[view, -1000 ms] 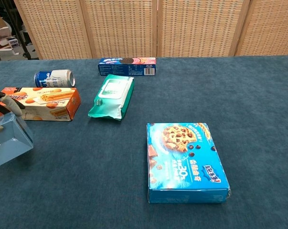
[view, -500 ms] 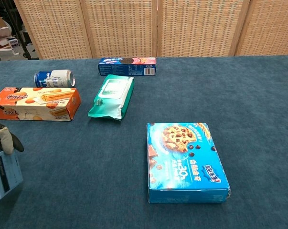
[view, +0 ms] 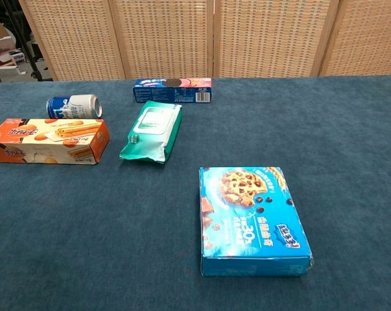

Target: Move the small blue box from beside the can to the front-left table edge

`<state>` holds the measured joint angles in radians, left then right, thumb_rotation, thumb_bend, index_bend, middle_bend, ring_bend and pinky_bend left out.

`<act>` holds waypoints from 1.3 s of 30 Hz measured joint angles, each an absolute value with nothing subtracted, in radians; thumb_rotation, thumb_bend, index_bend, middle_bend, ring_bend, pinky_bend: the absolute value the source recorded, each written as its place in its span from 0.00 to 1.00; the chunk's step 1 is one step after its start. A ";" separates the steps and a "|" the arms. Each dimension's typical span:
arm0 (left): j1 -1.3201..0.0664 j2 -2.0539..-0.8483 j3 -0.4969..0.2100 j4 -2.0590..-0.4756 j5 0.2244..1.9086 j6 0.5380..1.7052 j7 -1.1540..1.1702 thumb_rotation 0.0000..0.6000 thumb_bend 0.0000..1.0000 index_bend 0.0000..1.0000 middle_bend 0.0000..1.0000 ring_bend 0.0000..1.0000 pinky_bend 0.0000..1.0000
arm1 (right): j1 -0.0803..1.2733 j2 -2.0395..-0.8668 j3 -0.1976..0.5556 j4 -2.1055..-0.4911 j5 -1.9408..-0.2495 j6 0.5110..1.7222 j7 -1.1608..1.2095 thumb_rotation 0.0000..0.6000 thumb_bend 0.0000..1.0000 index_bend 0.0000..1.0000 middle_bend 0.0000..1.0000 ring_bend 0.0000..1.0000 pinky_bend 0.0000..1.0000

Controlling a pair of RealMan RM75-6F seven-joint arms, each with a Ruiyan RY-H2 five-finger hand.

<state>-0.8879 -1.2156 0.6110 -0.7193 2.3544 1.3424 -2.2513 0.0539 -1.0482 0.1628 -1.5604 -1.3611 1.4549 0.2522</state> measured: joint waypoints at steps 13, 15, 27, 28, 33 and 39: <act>-0.916 -1.258 0.680 -0.724 2.271 1.283 -2.212 1.00 0.38 0.02 0.00 0.00 0.00 | 0.053 -1.046 0.163 -1.555 -1.359 1.453 0.266 1.00 0.00 0.00 0.00 0.00 0.00; -0.912 -1.253 0.673 -0.743 2.239 1.264 -2.186 1.00 0.37 0.00 0.00 0.00 0.00 | 0.053 -1.045 0.163 -1.555 -1.360 1.453 0.269 1.00 0.00 0.00 0.00 0.00 0.00; -0.883 -1.187 0.602 -0.919 2.021 1.151 -1.964 1.00 0.36 0.00 0.00 0.00 0.00 | 0.051 -1.043 0.163 -1.557 -1.362 1.455 0.272 1.00 0.00 0.00 0.00 0.00 0.00; -0.877 -1.177 0.595 -0.929 2.009 1.155 -1.949 1.00 0.36 0.00 0.00 0.00 0.00 | 0.051 -1.043 0.163 -1.557 -1.361 1.455 0.273 1.00 0.00 0.00 0.00 0.00 0.00; -0.846 -1.114 0.567 -0.988 1.962 1.202 -1.836 1.00 0.30 0.00 0.00 0.00 0.00 | 0.051 -1.041 0.163 -1.556 -1.363 1.455 0.279 1.00 0.00 0.00 0.00 0.00 0.00; -0.786 -1.056 0.499 -1.099 1.836 1.203 -1.534 1.00 0.28 0.00 0.00 0.00 0.00 | 0.051 -1.042 0.161 -1.555 -1.369 1.456 0.278 1.00 0.00 0.00 0.00 0.00 0.00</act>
